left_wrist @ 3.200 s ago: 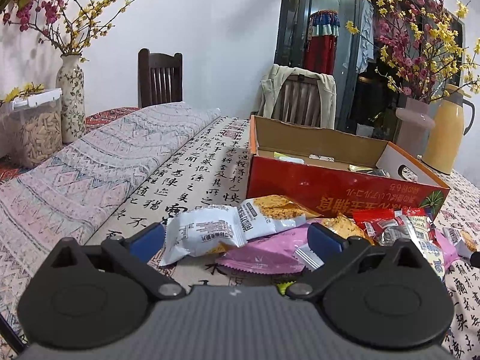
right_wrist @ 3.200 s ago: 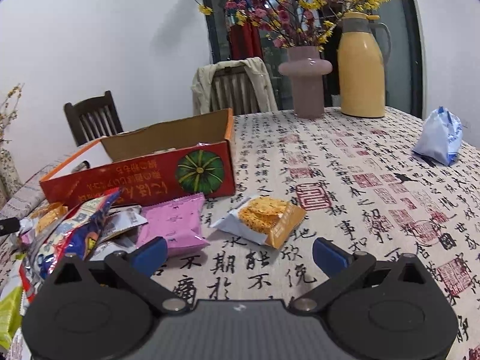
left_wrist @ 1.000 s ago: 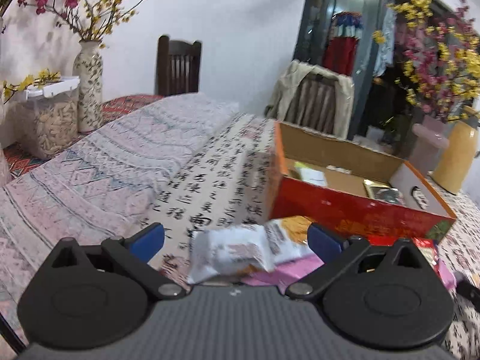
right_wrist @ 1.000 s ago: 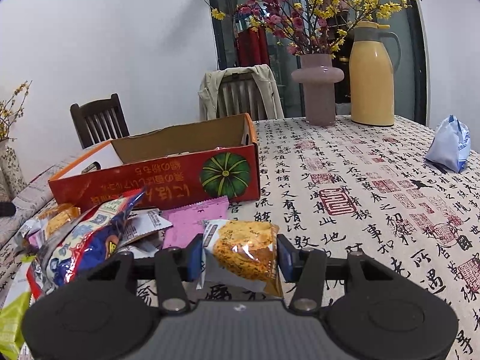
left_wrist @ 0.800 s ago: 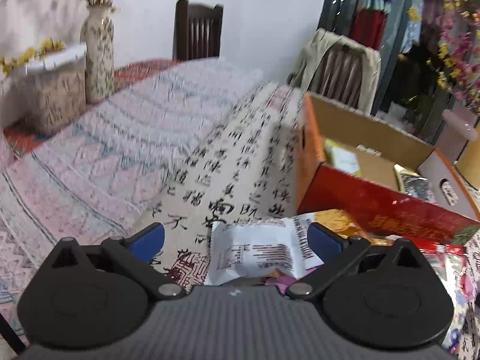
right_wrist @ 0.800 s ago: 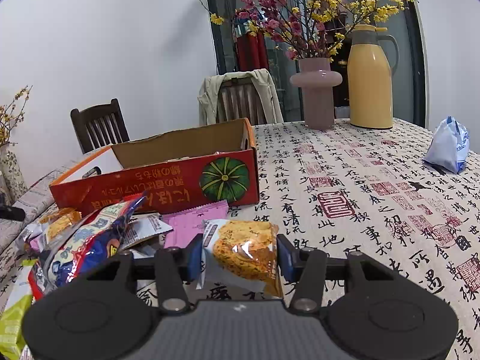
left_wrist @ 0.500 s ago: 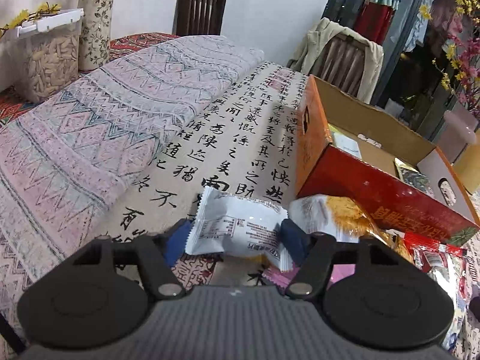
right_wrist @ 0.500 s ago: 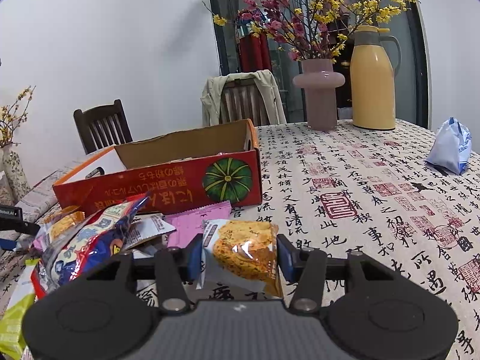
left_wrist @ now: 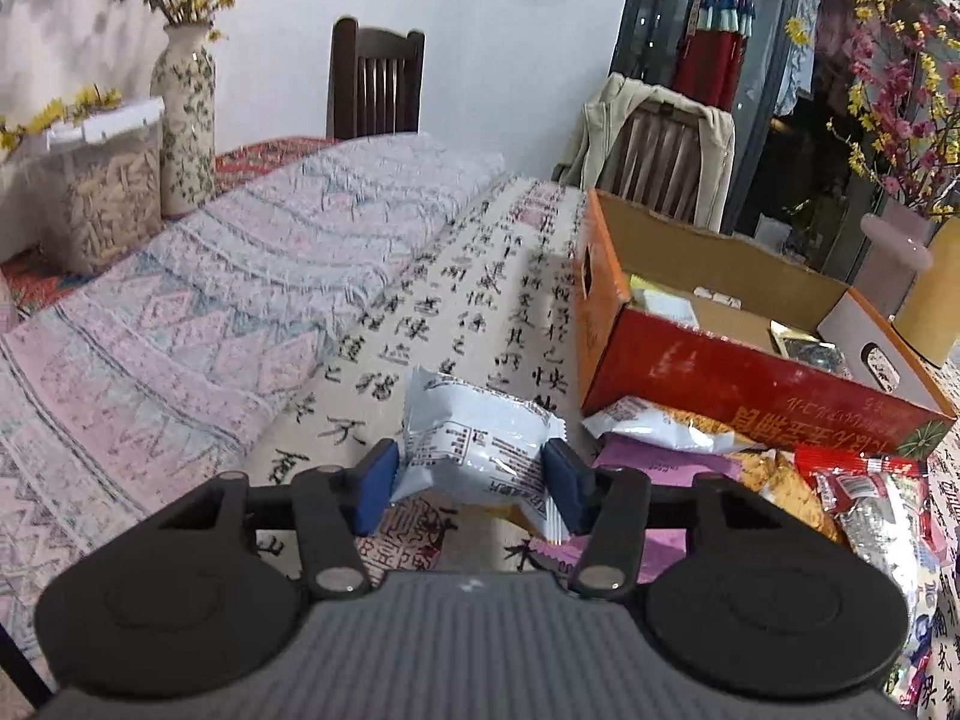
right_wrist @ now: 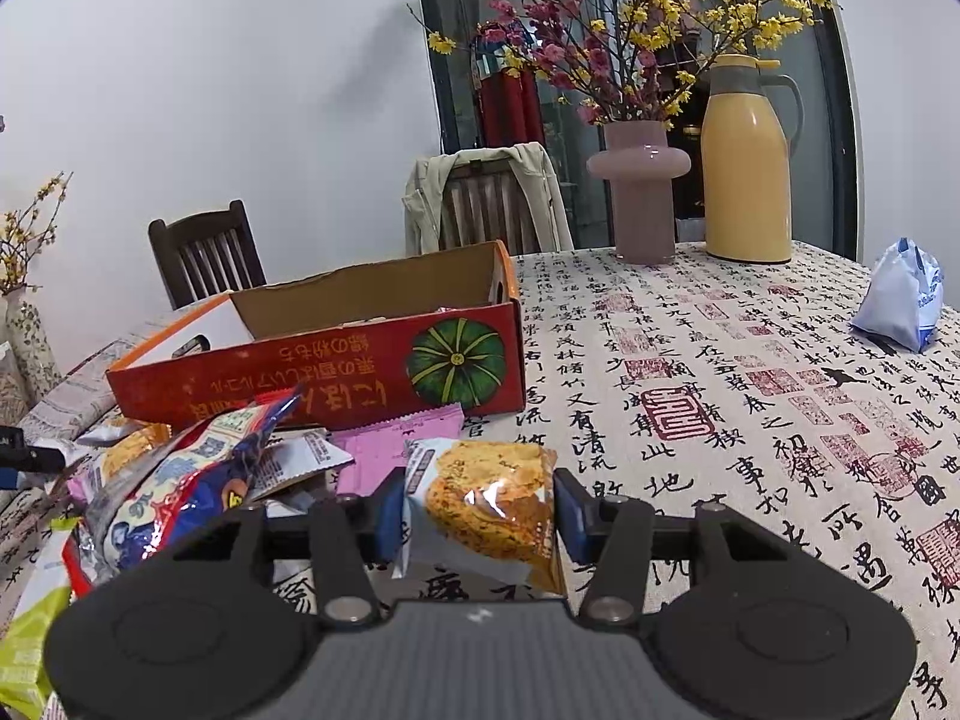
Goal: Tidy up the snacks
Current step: 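Carry both packets into the orange box and open both tools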
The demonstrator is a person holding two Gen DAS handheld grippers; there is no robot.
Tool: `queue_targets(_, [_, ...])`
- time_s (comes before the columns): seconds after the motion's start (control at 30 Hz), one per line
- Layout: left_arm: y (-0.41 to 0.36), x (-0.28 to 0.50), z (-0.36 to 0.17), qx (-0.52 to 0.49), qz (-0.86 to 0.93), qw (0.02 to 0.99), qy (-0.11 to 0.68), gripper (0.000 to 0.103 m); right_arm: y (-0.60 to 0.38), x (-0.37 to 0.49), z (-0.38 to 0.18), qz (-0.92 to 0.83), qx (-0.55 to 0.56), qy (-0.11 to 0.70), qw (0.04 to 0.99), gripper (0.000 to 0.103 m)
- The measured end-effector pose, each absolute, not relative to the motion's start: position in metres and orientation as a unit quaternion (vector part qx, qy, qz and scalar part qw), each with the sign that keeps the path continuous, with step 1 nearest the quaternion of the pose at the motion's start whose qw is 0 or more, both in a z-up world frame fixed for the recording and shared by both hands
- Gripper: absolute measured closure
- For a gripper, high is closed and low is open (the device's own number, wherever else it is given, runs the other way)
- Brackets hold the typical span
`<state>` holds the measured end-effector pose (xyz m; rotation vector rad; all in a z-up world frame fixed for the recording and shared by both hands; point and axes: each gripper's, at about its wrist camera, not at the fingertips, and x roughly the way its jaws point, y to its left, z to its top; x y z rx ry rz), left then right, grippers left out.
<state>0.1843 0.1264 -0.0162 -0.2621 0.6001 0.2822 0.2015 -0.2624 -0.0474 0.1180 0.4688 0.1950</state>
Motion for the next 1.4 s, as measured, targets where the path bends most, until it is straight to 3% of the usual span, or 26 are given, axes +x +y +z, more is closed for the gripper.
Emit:
queue_targets(0.4, [0.099, 0.181, 0.049, -0.100, 0.096, 0.967, 0.215, 0.048, -0.260, 0.195, 0.015, 0.107, 0.049, 0.150, 0.982, 0.054])
queue_targets(0.67, [0.061, 0.218, 0.080, -0.088, 0.060, 0.978, 0.182, 0.048, -0.230, 0.257, 0.050, 0.132, 0.034, 0.135, 0.981, 0.054])
queue_targets(0.93, [0.035, 0.273, 0.069, -0.073, 0.065, 0.979, 0.179, 0.049, -0.203, 0.332, 0.027, 0.122, 0.035, 0.176, 0.976, 0.054])
queue_targets(1.23, [0.034, 0.298, 0.034, -0.060, 0.073, 0.976, 0.196, 0.049, -0.200, 0.347, -0.005, 0.108, 0.037, 0.201, 0.973, 0.053])
queue_targets(1.33, [0.033, 0.295, 0.032, -0.060, 0.073, 0.977, 0.190, 0.038, -0.201, 0.347, -0.006, 0.107, 0.042, 0.207, 0.972, 0.043])
queue_targets(1.4, [0.033, 0.293, 0.031, -0.065, 0.069, 0.978, 0.185, 0.016, -0.205, 0.345, -0.004, 0.104, 0.051, 0.204, 0.972, 0.038])
